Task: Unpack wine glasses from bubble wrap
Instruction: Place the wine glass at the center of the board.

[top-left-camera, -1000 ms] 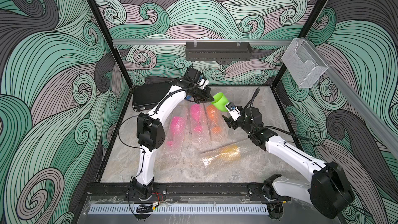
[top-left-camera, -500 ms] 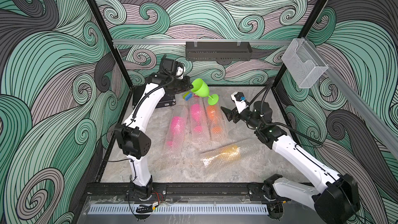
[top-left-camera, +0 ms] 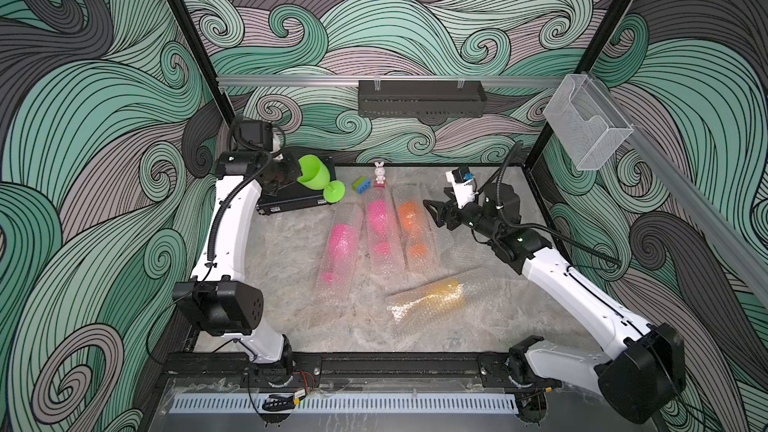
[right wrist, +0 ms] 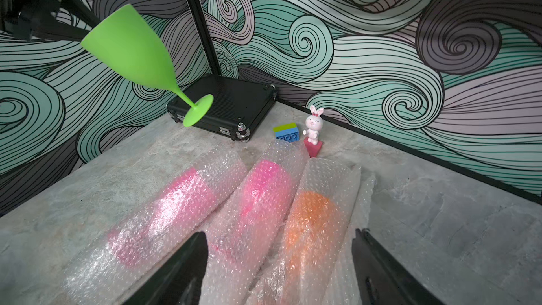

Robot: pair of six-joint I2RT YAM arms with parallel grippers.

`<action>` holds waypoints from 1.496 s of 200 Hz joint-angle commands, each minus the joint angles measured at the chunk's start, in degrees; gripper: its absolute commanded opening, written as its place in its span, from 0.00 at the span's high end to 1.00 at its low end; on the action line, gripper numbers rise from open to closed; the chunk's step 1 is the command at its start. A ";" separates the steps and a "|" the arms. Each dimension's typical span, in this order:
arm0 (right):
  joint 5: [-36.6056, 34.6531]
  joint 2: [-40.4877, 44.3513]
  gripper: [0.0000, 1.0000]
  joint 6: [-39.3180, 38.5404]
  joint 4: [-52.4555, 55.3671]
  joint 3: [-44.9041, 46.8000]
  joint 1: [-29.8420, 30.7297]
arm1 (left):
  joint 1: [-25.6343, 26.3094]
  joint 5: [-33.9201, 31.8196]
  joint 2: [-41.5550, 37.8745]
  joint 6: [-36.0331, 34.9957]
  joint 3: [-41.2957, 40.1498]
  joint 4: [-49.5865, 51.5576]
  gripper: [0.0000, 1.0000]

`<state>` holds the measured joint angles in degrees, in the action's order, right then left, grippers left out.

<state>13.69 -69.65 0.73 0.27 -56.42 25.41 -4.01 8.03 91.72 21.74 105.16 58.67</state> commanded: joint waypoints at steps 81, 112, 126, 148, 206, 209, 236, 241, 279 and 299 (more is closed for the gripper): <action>-1.47 -1.97 0.20 2.70 -0.19 0.26 -0.58 | -11.46 -15.32 1.62 -2.77 -8.89 -0.84 1.00; -1.58 -2.43 0.20 2.52 0.20 0.44 -0.58 | -11.44 -9.87 6.02 -2.77 -7.66 -0.13 1.00; -1.69 -2.27 0.20 2.45 0.08 0.74 -0.66 | -11.46 -9.14 8.56 -2.63 -5.75 1.81 1.00; -1.69 -2.20 0.20 2.48 0.01 1.18 -0.70 | -11.31 -9.95 11.56 -1.81 -3.39 3.68 1.00; -1.87 -1.88 0.20 2.39 -0.10 2.38 -0.71 | -11.37 -16.77 12.77 -3.41 -2.43 1.77 1.00; -1.87 -1.90 0.20 2.36 -0.14 2.37 -0.71 | -11.38 -16.96 12.84 -3.52 -2.42 1.71 1.00; -1.88 -1.90 0.20 2.26 -0.12 2.46 -0.71 | -11.37 -17.69 13.87 -3.98 -2.19 1.55 1.00; -1.91 -1.90 0.19 2.25 -0.15 2.46 -0.72 | -11.36 -17.74 14.01 -4.04 -2.16 1.62 1.00; -2.17 -1.72 0.20 1.73 0.01 2.72 -0.71 | -11.30 -17.79 15.23 -3.88 -2.62 -0.36 1.00; -2.44 -1.46 0.20 1.57 0.03 3.03 -0.71 | -11.37 -17.34 15.42 -3.99 -2.93 -1.50 1.00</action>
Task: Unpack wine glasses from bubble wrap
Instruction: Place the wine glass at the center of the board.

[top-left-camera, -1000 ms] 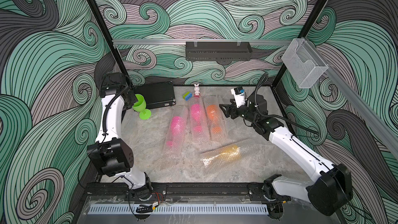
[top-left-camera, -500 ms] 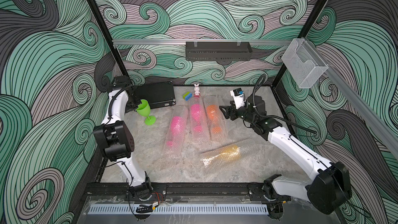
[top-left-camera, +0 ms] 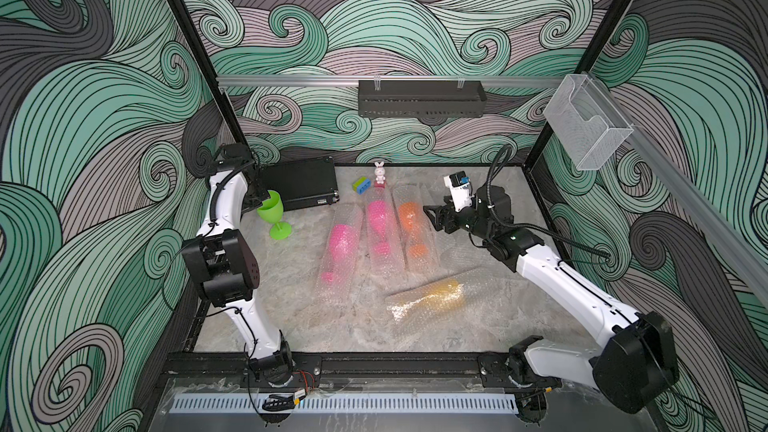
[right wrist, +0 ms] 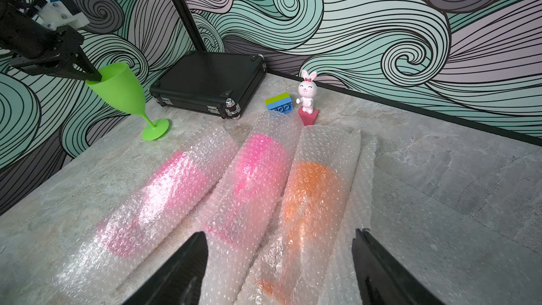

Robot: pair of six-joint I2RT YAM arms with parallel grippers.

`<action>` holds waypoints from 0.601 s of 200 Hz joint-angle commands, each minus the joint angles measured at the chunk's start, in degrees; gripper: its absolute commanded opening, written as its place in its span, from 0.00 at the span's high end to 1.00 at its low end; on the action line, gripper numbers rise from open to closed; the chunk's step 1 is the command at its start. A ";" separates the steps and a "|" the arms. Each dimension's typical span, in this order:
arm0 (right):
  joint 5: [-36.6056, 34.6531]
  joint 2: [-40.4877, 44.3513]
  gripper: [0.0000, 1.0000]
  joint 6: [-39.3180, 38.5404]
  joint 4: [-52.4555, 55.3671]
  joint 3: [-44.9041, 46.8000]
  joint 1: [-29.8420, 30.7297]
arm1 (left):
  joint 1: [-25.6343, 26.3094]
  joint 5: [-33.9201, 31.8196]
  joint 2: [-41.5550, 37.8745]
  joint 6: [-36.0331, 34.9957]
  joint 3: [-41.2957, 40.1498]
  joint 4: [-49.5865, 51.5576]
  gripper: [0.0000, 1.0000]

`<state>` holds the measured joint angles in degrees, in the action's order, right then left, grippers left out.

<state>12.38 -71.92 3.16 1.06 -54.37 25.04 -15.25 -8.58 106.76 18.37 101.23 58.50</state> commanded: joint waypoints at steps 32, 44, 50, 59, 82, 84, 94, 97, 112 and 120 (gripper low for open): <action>-1.45 0.88 0.20 -0.95 -1.06 1.37 -0.36 | -0.10 0.23 0.05 -0.56 -0.63 -2.27 0.98; -1.56 0.89 0.19 -1.11 -0.97 1.37 -0.25 | -0.10 0.31 -0.49 -0.57 -1.57 -2.68 0.92; -1.73 0.90 0.19 -1.20 -0.86 1.37 -0.34 | -0.13 0.32 -0.59 -0.61 -1.75 -2.65 0.89; -1.93 0.92 0.19 -1.31 -0.84 1.46 -0.33 | -0.14 0.32 -0.80 -0.61 -1.87 -2.46 0.86; -2.09 0.90 0.19 -1.31 -0.63 1.50 -0.34 | -0.13 1.11 -0.92 -0.53 -1.67 -2.40 0.73; -2.14 0.84 0.19 -1.31 -0.56 1.49 -0.34 | -0.14 1.09 -0.89 -0.51 -1.54 -2.31 0.72; -2.15 0.90 0.19 -1.14 -0.34 1.38 -0.34 | -0.09 1.08 -0.90 -0.37 -0.77 -1.95 0.66; -2.19 0.90 0.19 -1.14 -0.23 1.39 -0.34 | -0.11 1.10 -1.00 -0.42 -0.55 -1.84 0.64; -2.11 0.99 0.19 -0.96 0.45 1.06 -0.35 | -0.13 0.93 -1.18 -0.60 1.40 -0.95 0.57; -2.29 0.99 0.19 -0.69 0.90 0.78 -0.37 | -0.12 0.85 -1.39 -0.83 2.54 -0.46 0.54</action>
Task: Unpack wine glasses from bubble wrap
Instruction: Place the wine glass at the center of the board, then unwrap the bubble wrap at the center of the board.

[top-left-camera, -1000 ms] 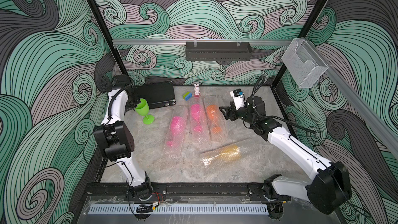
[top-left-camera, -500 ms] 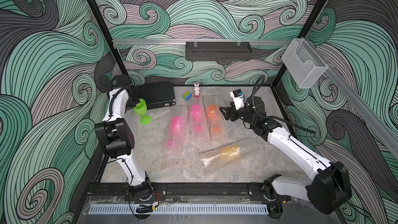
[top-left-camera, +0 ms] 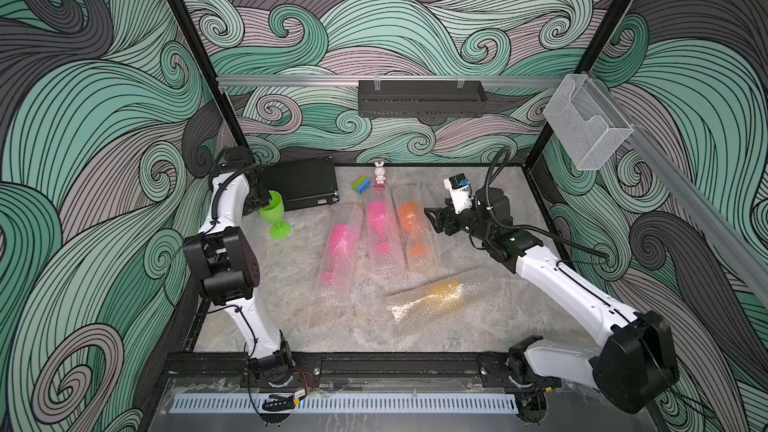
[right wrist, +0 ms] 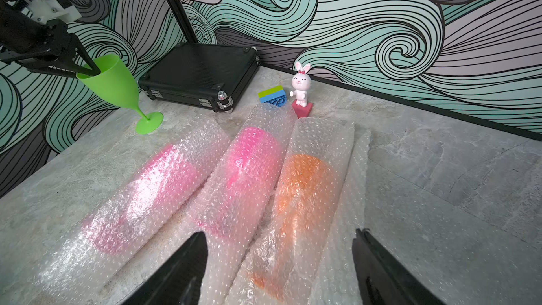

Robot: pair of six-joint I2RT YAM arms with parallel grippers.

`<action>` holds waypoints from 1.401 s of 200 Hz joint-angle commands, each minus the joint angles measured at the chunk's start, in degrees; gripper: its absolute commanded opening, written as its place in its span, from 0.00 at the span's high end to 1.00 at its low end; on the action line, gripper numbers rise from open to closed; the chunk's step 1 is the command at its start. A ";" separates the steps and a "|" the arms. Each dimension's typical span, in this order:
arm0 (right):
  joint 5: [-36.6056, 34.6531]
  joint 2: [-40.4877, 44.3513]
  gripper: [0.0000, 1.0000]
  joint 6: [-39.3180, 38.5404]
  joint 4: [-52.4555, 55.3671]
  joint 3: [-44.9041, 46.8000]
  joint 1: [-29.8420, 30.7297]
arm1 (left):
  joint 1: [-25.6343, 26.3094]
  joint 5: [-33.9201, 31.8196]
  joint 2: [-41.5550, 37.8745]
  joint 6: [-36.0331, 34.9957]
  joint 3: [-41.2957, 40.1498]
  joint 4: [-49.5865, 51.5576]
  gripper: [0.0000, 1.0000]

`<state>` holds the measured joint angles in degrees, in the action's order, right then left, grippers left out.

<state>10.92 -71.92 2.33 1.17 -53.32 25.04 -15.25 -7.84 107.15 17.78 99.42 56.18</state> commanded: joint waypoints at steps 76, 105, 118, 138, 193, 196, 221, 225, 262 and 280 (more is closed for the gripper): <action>-2.24 0.26 0.21 4.35 12.09 -6.03 -0.45 | 5.90 1.10 -9.05 -2.66 10.70 1.30 0.40; -2.58 -0.85 0.25 6.08 17.00 -7.73 -0.37 | 11.34 6.26 -10.53 -0.22 10.52 0.97 0.39; -2.42 -0.94 0.27 6.20 18.17 -7.72 -0.29 | 14.07 8.64 -11.13 0.73 9.41 -0.61 0.39; -2.44 -1.03 0.28 6.63 19.13 -7.74 -0.36 | 17.24 14.88 -11.85 4.40 6.46 -4.16 0.39; -0.86 -5.00 0.37 8.10 23.73 -8.78 0.38 | 27.01 21.43 -10.93 11.11 -2.11 -13.66 0.40; -0.68 -5.39 0.37 8.13 23.87 -8.91 0.40 | 27.28 21.75 -10.71 11.52 -2.56 -14.10 0.40; -0.91 -8.81 0.39 8.83 24.50 -9.99 1.34 | 29.75 25.26 -9.50 13.96 -6.07 -17.38 0.41; -1.30 -9.32 0.39 8.92 24.38 -10.16 1.48 | 30.12 25.77 -9.24 14.28 -6.43 -17.55 0.40; -2.79 -15.96 0.36 5.95 25.24 -14.18 3.08 | 33.48 32.08 -5.43 17.35 -7.60 -19.00 0.41; -5.07 -19.78 0.35 3.02 27.55 -17.88 3.71 | 34.77 32.93 -4.61 18.14 -9.29 -21.11 0.41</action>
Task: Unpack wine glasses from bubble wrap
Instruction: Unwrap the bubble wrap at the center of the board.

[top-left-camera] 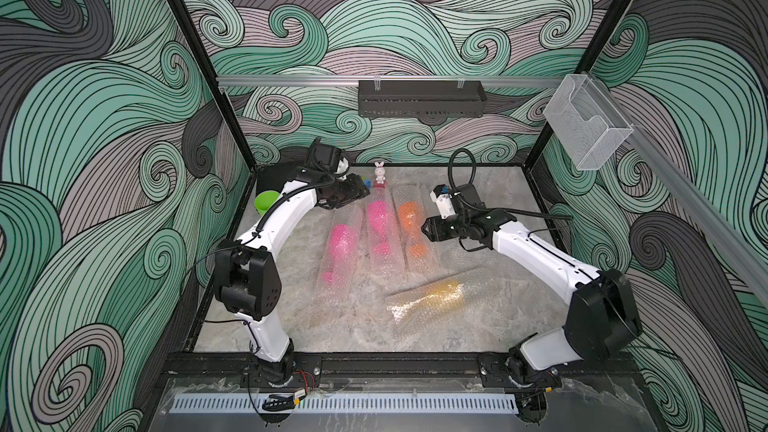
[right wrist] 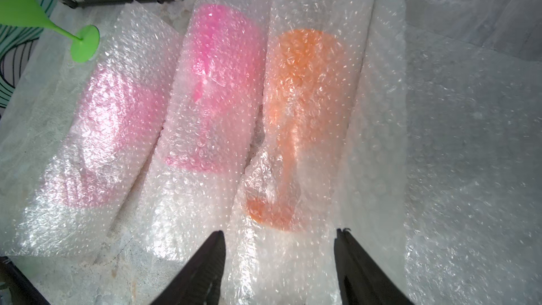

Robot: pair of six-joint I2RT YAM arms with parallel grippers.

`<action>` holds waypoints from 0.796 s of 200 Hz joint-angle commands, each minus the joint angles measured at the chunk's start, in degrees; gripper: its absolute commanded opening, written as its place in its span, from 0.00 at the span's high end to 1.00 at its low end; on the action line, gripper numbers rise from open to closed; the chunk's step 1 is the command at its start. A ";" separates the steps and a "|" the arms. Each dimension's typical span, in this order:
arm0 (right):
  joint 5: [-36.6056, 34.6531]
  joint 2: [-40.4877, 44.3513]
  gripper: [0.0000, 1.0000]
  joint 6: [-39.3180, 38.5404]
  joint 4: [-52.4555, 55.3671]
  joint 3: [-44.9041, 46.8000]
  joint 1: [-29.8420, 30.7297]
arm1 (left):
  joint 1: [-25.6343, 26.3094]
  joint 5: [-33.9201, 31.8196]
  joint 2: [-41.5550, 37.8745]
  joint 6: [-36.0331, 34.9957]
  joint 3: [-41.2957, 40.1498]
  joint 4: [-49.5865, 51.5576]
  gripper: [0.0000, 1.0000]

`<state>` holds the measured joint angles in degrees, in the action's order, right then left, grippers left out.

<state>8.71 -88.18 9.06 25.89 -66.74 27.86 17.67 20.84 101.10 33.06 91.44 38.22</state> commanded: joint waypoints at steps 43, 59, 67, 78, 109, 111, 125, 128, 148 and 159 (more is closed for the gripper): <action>-5.70 -9.78 0.33 -5.27 4.40 -9.20 0.88 | 3.41 6.65 3.44 3.59 -2.55 -5.50 0.42; -7.22 -11.55 0.36 -5.26 5.15 -9.89 0.91 | 3.68 7.17 3.83 3.77 -2.62 -5.95 0.42; -8.03 -12.00 0.38 -5.32 5.07 -9.73 0.88 | 3.77 7.37 4.02 3.77 -2.58 -6.05 0.42; -8.75 -12.51 0.40 -5.37 5.08 -9.39 0.84 | 4.06 7.60 4.31 3.71 -2.50 -6.13 0.42; -7.62 -13.41 0.44 -4.87 5.06 -9.50 0.95 | 4.43 7.90 4.99 3.81 -2.41 -6.40 0.42; -7.58 -13.53 0.44 -4.85 5.05 -9.54 0.90 | 4.47 7.90 4.98 3.84 -2.34 -6.40 0.42; -7.14 -13.85 0.45 -4.51 5.20 -9.81 1.16 | 4.65 8.07 5.33 3.86 -2.10 -6.42 0.42; -7.13 -13.86 0.46 -4.49 5.19 -9.88 1.19 | 4.70 8.08 5.40 3.86 -1.99 -6.40 0.42; -7.12 -14.17 0.46 -4.23 5.12 -10.15 1.57 | 4.89 8.08 5.73 3.81 -1.79 -6.31 0.43; -6.91 -14.36 0.44 -4.21 5.58 -10.50 1.78 | 5.00 8.07 5.92 3.68 -1.79 -6.25 0.43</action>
<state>1.89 -101.58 4.60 30.28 -75.53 28.91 22.06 27.79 106.13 36.60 88.71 32.27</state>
